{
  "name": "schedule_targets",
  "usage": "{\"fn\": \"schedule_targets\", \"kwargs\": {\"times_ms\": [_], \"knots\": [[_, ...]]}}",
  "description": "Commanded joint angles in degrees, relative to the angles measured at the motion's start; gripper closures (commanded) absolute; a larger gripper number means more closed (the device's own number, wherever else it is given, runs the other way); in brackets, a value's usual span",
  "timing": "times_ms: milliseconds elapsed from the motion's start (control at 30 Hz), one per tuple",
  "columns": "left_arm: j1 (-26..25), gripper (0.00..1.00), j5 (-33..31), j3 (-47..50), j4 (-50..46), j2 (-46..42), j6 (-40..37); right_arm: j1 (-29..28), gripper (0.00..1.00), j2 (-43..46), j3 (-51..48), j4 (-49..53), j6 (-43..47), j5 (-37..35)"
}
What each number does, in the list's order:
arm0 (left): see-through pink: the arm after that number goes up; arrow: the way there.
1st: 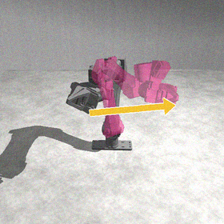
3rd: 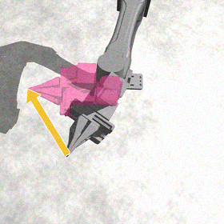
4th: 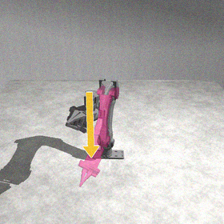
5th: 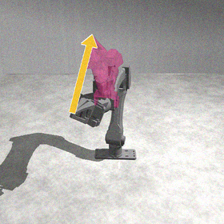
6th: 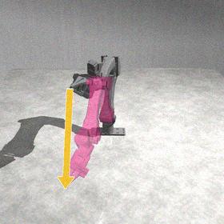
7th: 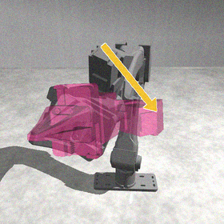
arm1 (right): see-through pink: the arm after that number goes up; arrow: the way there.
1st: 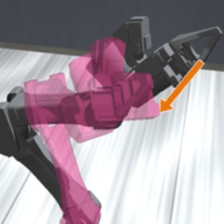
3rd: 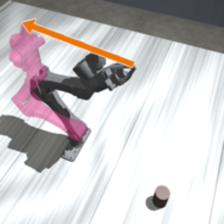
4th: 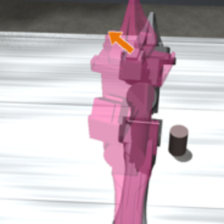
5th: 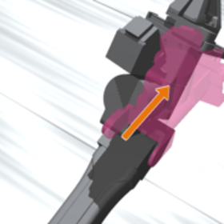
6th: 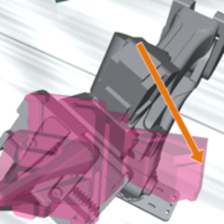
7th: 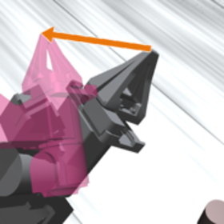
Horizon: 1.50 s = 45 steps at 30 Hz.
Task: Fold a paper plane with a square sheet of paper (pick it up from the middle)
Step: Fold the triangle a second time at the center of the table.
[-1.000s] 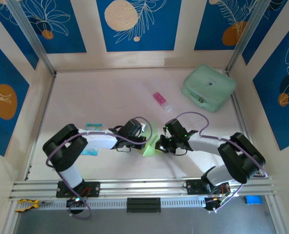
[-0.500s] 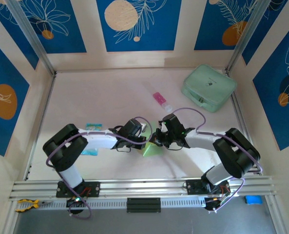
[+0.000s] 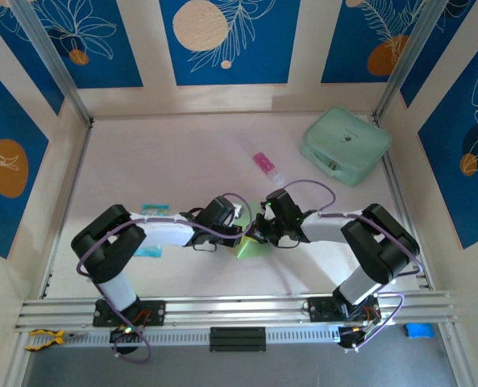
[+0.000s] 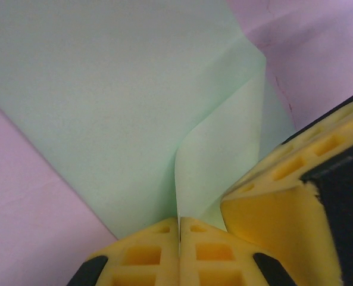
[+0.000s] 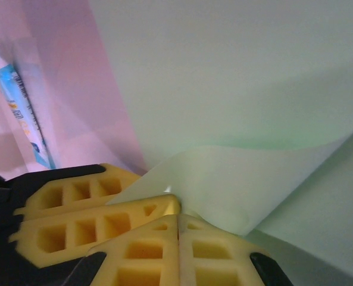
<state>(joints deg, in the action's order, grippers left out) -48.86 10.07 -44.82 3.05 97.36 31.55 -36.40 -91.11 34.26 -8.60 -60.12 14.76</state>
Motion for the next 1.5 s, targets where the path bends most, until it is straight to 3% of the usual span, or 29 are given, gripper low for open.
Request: {"fn": "schedule_targets", "kwargs": {"times_ms": [0, 467, 900, 1100, 1233, 1467], "knots": [[0.42, 0.94, 1.18, -0.36, -2.52, 2.39, -0.19, -0.08, 0.98, -1.07, -1.8, 0.61, 0.1, -0.74], [0.38, 0.94, 1.23, -1.14, -4.43, 3.09, -0.45, 2.14, 0.97, 2.87, -0.07, 0.39, 1.17, 0.5], [0.44, 0.94, 0.66, -1.32, -5.5, 2.97, -0.81, 5.03, 0.97, -2.05, -4.56, -2.86, 1.37, -1.12], [0.43, 0.94, 0.75, -1.32, -6.01, 2.69, -1.39, 8.18, 0.97, 1.72, -4.29, -3.44, 2.05, 4.11], [0.43, 0.94, 0.57, -1.53, -6.27, 2.85, -1.52, 9.56, 0.97, 4.96, -2.8, -0.04, 4.32, 3.52], [0.43, 0.94, 0.84, -1.94, -6.73, 2.6, -1.49, 11.24, 0.96, 0.04, -3.64, -4.72, 4.56, 6.24]]}}
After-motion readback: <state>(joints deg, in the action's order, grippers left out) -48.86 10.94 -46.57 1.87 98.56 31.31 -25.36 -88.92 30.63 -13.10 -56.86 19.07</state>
